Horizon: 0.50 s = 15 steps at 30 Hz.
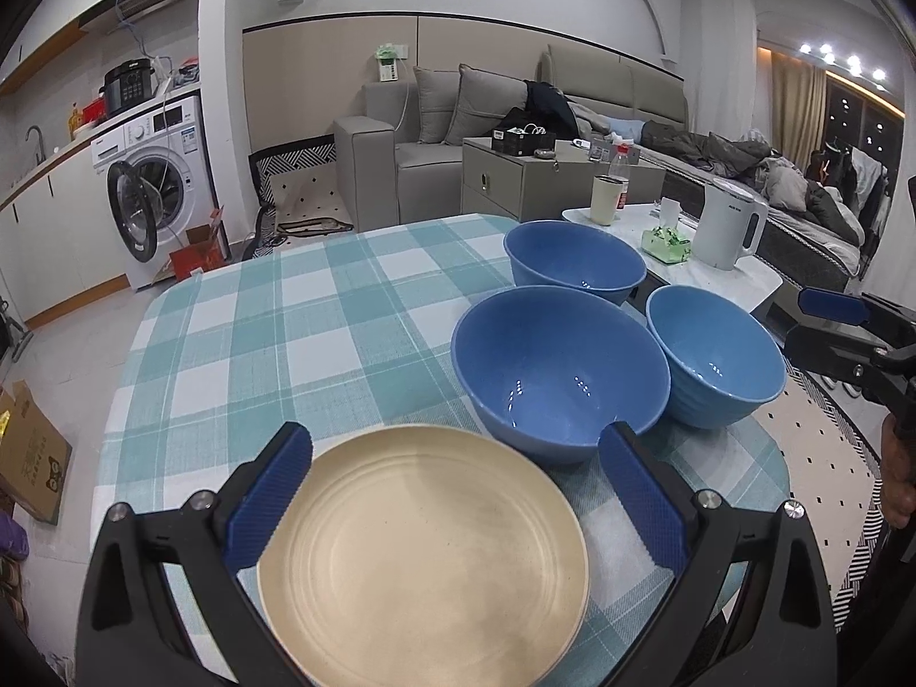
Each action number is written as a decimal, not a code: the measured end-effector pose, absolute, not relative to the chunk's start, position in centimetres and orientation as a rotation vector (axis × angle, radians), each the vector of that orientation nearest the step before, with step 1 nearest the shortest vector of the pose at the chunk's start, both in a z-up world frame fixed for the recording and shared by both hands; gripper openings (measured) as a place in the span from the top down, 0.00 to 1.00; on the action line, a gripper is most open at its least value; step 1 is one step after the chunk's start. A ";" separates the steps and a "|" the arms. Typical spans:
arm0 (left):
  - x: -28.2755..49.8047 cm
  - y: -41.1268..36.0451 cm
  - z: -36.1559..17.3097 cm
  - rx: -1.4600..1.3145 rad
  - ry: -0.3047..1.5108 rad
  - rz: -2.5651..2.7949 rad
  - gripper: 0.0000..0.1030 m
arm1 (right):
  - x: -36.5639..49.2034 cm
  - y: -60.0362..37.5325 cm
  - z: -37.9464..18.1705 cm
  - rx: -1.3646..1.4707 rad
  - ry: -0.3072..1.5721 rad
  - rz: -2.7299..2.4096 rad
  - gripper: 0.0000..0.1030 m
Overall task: Organize plates and bowls
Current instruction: 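Move both open grippers forward toward the blue bowls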
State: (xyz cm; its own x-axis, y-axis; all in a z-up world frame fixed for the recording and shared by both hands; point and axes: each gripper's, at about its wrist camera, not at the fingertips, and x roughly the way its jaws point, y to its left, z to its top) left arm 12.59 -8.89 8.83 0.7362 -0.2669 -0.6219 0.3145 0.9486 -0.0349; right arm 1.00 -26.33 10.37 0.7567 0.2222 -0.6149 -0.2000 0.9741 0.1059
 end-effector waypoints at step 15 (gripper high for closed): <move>16.8 -11.7 9.8 0.112 0.684 -0.357 0.02 | 4.3 -31.1 10.9 0.100 0.710 0.134 0.01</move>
State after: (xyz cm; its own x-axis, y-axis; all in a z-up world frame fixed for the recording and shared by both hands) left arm 16.83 -11.73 9.80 0.7173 -0.2856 -0.6356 0.3585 0.9334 -0.0149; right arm 4.34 -31.15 10.86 0.7504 0.1565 -0.6422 -0.0889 0.9866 0.1365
